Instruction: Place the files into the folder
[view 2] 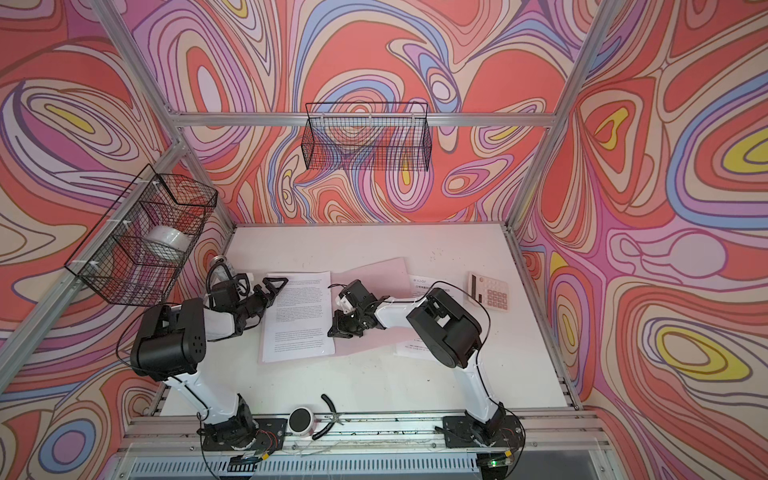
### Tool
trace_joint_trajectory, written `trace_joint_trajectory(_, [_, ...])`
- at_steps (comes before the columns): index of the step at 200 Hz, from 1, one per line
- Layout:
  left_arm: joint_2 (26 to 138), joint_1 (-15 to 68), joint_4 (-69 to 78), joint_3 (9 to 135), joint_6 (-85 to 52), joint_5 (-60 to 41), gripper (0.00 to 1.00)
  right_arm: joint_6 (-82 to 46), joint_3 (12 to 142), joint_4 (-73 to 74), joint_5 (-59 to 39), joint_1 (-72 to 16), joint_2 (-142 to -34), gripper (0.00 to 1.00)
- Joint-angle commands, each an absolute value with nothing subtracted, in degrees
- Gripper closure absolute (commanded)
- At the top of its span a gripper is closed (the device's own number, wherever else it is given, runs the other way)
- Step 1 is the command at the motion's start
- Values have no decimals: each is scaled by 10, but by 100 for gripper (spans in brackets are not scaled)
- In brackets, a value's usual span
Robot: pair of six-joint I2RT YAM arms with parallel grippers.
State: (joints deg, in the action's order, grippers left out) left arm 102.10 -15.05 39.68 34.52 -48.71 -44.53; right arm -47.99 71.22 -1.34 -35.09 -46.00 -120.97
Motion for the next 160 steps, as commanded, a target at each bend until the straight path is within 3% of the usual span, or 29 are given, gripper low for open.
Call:
trace_joint_trajectory(1, [1020,-151,395,343,-488,-431,4,-488,722,-12,-369,-474,-1238,100])
trace_joint_trajectory(77, [1013,-149,399,337,-485,-435,5,-484,736,-38,-358,-474,-1243,100])
trace_joint_trajectory(95, [1009,-150,399,334,-483,-432,5,-473,726,-56,-331,-469,-1212,67])
trace_joint_trajectory(104, [1007,-149,398,334,-483,-433,5,-459,727,-79,-310,-467,-1190,60])
trace_joint_trajectory(160, [980,-149,372,311,-473,-427,6,-411,687,-162,-240,-439,-1072,56])
